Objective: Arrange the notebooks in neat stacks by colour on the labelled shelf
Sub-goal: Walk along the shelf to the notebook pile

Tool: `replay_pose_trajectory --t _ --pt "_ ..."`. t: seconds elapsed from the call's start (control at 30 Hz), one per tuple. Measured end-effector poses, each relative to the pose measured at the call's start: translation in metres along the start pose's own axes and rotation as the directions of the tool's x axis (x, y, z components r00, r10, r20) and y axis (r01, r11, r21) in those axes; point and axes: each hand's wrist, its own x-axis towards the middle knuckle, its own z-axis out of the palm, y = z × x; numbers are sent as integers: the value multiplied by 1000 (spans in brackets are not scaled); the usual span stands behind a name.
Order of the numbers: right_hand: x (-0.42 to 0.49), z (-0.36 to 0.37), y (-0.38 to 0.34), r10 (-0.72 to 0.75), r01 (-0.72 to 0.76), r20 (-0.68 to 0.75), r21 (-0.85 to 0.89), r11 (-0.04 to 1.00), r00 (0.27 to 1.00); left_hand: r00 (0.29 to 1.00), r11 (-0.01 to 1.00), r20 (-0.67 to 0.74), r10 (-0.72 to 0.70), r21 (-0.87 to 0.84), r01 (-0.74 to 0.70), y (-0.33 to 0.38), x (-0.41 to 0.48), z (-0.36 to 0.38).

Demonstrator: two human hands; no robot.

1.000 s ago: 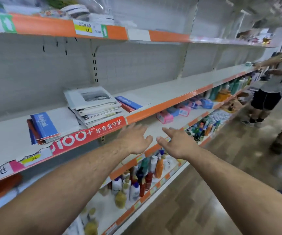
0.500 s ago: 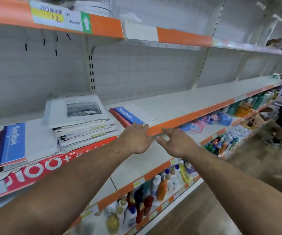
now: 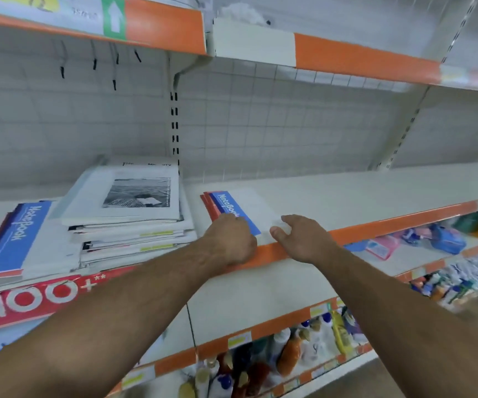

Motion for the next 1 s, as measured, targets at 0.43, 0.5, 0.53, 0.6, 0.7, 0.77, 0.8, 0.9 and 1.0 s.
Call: replay_pose_trajectory --t 0.43,0.5,0.53,0.6,0.7,0.77,0.8,0.9,1.0 --pt "110 5 30 9 -47 182 203 978 983 944 921 10 -331 -217 325 0 28 25" --pt "120 5 38 67 -125 186 317 940 980 934 903 18 -357 -250 350 0 28 25" --pt "124 4 42 98 -172 194 412 895 976 928 894 15 -371 -264 362 1 27 26" --pt "130 0 51 140 -251 227 597 762 964 897 852 6 -442 -309 422 4 26 26" --pt "131 -3 58 141 -282 253 708 648 957 866 820 2 -500 -322 473 7 31 27" --pt "131 0 60 101 -238 234 690 683 967 863 821 6 -505 -307 482 8 34 26" --pt "132 1 60 82 -217 225 686 695 971 863 822 7 -505 -302 483 9 35 26" --pt "134 3 64 26 -181 224 708 682 974 869 841 19 -494 -245 483 13 36 25" --pt "135 4 66 -12 -171 246 706 687 969 871 850 49 -490 -194 489 16 35 26"
